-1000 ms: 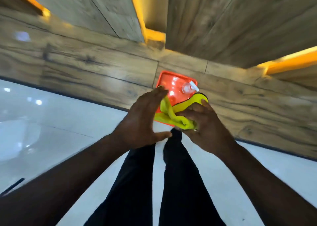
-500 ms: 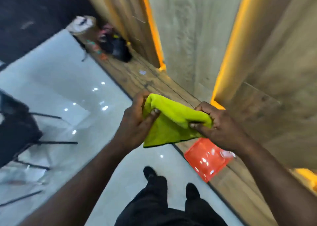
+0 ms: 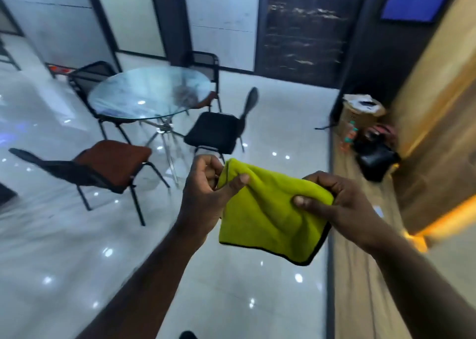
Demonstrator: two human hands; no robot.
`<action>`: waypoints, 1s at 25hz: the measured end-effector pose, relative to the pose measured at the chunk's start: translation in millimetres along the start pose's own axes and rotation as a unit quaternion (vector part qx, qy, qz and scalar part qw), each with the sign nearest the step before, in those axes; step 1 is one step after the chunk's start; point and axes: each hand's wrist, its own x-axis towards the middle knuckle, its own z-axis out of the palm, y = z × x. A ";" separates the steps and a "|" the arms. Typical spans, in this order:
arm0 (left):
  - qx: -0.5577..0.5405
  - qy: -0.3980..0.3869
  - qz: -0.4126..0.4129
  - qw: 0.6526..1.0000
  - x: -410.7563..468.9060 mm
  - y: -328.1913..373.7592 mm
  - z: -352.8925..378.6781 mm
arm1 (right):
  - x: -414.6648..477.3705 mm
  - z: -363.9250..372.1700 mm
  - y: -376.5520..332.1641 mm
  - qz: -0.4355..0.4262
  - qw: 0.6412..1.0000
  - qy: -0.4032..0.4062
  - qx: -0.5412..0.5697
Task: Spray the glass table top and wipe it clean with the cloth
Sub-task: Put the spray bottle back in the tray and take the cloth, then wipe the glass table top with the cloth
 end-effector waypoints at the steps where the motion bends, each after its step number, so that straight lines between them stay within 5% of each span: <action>1: -0.019 0.002 -0.017 1.000 18.6 -2.7 -36.3 | 31.6 26.0 -5.8 0.011 1.000 -0.010 0.027; 10: -0.117 0.105 -0.112 0.981 141.5 -52.9 -232.4 | 217.2 224.8 -28.3 0.153 0.960 -0.024 0.233; 15: 0.027 0.136 -0.177 0.974 200.6 -107.4 -236.5 | 319.5 270.3 -17.3 0.171 0.946 -0.005 0.276; 25: 0.036 0.082 -0.181 0.979 453.4 -83.0 -262.4 | 609.4 284.4 16.9 0.107 0.951 -0.094 0.273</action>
